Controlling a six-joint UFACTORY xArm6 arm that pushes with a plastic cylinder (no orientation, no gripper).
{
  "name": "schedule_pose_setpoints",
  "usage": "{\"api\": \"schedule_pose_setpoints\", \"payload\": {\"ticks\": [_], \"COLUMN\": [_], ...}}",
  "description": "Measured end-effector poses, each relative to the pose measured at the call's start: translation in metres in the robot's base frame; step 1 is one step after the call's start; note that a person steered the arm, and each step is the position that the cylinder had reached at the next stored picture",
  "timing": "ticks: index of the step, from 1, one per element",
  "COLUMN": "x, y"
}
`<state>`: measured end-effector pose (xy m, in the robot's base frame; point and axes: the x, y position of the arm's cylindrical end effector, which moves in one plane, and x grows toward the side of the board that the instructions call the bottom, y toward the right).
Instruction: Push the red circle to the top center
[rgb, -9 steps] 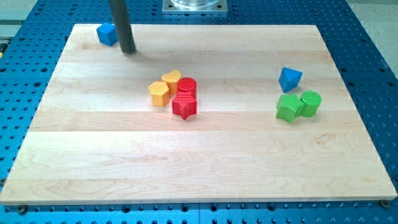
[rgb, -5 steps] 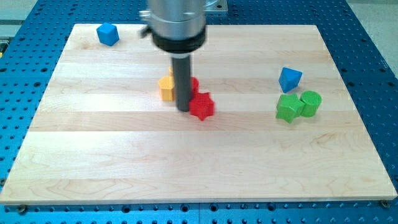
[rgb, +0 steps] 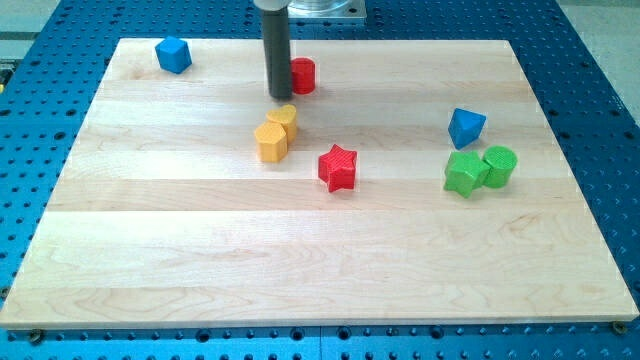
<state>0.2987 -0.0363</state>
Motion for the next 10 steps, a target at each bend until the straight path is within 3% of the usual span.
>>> {"api": "schedule_pose_setpoints", "payload": {"ticks": [1,3,4,5,10], "x": [-0.034,0.006,-0.017,-0.035,-0.020], "y": [0.018,0.033,0.071,0.071,0.073]}}
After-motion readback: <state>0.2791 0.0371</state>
